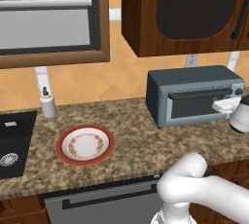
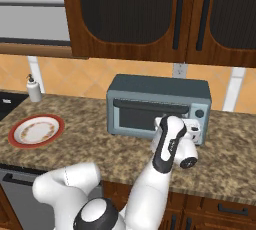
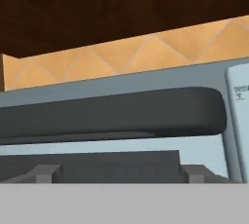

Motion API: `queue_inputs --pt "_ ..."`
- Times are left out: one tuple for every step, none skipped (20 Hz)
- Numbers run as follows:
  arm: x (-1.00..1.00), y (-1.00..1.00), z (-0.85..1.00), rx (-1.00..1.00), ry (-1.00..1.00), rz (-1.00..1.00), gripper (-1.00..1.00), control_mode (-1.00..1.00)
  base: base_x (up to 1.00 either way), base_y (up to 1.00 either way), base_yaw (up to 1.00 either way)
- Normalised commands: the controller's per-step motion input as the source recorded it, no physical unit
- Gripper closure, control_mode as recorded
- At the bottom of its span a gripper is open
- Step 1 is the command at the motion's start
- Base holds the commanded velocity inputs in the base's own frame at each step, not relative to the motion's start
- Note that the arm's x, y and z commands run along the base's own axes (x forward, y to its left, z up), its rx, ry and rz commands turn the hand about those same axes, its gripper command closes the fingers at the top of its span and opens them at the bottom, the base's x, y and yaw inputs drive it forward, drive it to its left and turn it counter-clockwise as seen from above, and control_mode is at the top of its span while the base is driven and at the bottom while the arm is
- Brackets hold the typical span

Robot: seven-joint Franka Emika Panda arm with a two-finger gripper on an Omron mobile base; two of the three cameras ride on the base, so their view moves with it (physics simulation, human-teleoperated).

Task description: Pick up the kebab skewer and baguette bread, and place them inside the toaster oven. Close the toaster oven door and start by setting the timer.

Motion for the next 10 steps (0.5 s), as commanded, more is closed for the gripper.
queue_inputs --pt "0.29 0.0 -0.07 0.0 0.0 0.0 -1.0 -1.0 0.0 0.0 0.0" --pt "0.26 0.0 -0.11 0.0 -0.01 0.0 -1.0 -1.0 0.0 0.0 0.0" --pt "0.26 0.0 -0.11 0.0 0.0 0.0 -1.0 -1.0 0.0 0.0 0.0" --pt "0.21 0.0 -0.13 0.0 -0.01 0.0 -1.0 -1.0 0.0 0.0 0.0" --pt "0.21 0.0 -0.13 0.0 0.0 0.0 -1.0 -1.0 0.0 0.0 0.0" --pt "0.2 0.01 -0.04 0.0 0.0 0.0 -1.0 -1.0 0.0 0.0 0.0" --pt "0.16 0.01 -0.04 0.0 0.0 0.0 -1.0 -1.0 0.0 0.0 0.0" --pt "0.12 0.01 -0.05 0.0 0.0 0.0 -1.0 -1.0 0.0 0.0 0.0" --pt "0.08 0.05 -0.11 -0.01 0.0 0.0 -1.0 -1.0 0.0 0.0 0.0" --pt "0.08 0.09 -0.13 -0.01 0.0 0.0 -1.0 -1.0 0.0 0.0 0.0"
